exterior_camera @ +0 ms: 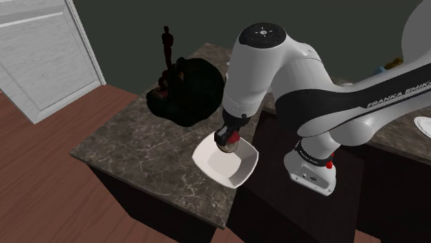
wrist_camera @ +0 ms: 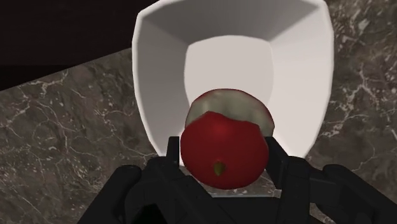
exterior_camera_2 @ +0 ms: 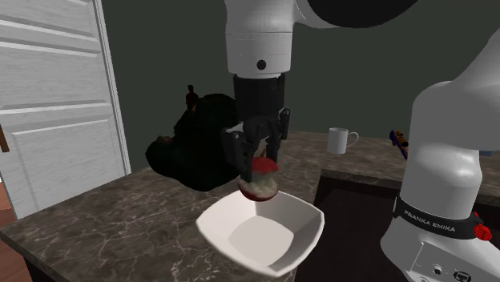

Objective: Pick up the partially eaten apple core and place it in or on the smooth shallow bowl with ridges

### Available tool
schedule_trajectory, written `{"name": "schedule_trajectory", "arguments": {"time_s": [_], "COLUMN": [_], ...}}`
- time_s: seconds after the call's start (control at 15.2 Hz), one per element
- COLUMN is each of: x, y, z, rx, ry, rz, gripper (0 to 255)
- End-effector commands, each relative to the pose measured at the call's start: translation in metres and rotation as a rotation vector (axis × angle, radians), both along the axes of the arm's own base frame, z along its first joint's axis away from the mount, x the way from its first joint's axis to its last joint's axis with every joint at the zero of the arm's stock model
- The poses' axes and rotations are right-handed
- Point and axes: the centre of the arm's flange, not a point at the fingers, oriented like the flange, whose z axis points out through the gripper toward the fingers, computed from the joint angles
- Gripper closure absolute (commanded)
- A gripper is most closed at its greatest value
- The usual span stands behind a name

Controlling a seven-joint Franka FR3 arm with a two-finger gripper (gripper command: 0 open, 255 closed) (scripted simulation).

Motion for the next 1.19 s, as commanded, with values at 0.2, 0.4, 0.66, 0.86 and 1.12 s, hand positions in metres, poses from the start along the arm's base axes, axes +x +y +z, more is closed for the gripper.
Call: {"name": "schedule_trajectory", "arguments": {"time_s": [0.2,0.4,0.66,0.86,1.12], "x": [0.000,0.000,0.000,0.000,0.000], "y": [0.000,0.000,0.000,0.000,0.000], "z": [-0.027,-0.043,-0.043,-0.043,-0.043], "rx": [0.001,0.001,0.001,0.001,0.001], "ry": [-0.001,-0.001,-0.001,-0.001,-0.001], "rz": [0.000,0.000,0.000,0.000,0.000], "gripper": [255,255,255,255,0]}}
